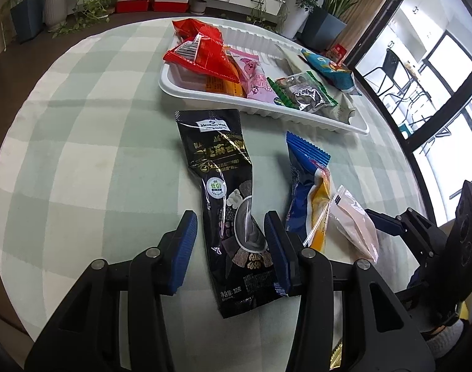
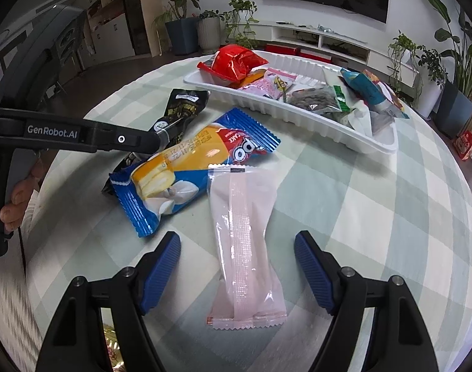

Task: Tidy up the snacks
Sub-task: 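Grasp the black packet with the left tool while the right tool grasps the clear pink packet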

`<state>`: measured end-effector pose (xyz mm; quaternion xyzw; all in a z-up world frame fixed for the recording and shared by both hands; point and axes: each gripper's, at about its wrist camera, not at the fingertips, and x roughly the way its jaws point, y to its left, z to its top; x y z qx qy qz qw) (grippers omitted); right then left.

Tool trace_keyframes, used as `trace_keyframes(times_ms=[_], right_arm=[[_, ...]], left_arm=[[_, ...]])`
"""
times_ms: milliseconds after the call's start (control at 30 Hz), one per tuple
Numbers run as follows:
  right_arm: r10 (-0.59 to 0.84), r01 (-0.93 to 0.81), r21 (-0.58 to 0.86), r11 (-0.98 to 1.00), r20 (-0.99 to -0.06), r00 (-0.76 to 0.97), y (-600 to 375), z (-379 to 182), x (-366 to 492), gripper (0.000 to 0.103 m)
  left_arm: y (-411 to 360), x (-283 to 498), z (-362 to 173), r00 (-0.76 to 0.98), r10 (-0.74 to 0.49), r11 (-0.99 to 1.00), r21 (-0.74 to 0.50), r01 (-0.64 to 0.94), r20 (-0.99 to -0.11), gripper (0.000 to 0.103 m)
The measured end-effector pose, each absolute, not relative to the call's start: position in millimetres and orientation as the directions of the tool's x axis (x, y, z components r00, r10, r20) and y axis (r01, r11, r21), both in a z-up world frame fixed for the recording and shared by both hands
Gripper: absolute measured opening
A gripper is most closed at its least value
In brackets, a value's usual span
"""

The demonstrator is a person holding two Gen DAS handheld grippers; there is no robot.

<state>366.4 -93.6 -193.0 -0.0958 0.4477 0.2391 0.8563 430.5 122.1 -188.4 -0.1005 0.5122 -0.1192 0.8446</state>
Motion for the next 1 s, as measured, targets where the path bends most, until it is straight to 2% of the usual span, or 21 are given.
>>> trace_keyframes(times_ms=[433, 733, 867, 900, 933, 1000], right_arm=[[0.319, -0.513, 0.024, 0.858, -0.809, 0.494, -90.5, -194.2, 365.9, 0.080], [0.321, -0.517, 0.023, 0.855, -0.807, 0.496, -90.7, -193.8, 365.8, 0.077], [0.334, -0.537, 0.016, 0.844, -0.798, 0.501, -87.6, -191.1, 361.7, 0.056], [0.336, -0.543, 0.012, 0.840, -0.797, 0.502, -86.4, -190.8, 360.6, 0.051], [0.338, -0.548, 0.009, 0.837, -0.795, 0.503, -85.1, -190.5, 359.7, 0.049], [0.341, -0.554, 0.005, 0.832, -0.793, 0.505, -83.0, -190.0, 358.2, 0.037]], left_arm=[[117.7, 435.6, -191.4, 0.465, -0.290, 0.957, -0.265, 0.121, -0.836, 0.045], [110.2, 432.7, -192.7, 0.489, -0.255, 0.967, -0.208, 0.150, -0.834, 0.045], [109.0, 431.2, -193.3, 0.496, -0.254, 0.967, -0.200, 0.160, -0.830, 0.045], [109.4, 431.7, -193.2, 0.495, -0.254, 0.967, -0.201, 0.160, -0.831, 0.042], [109.9, 431.6, -193.3, 0.496, -0.248, 0.968, -0.196, 0.155, -0.832, 0.033], [113.9, 432.9, -193.8, 0.493, -0.264, 0.964, -0.219, 0.148, -0.829, 0.029]])
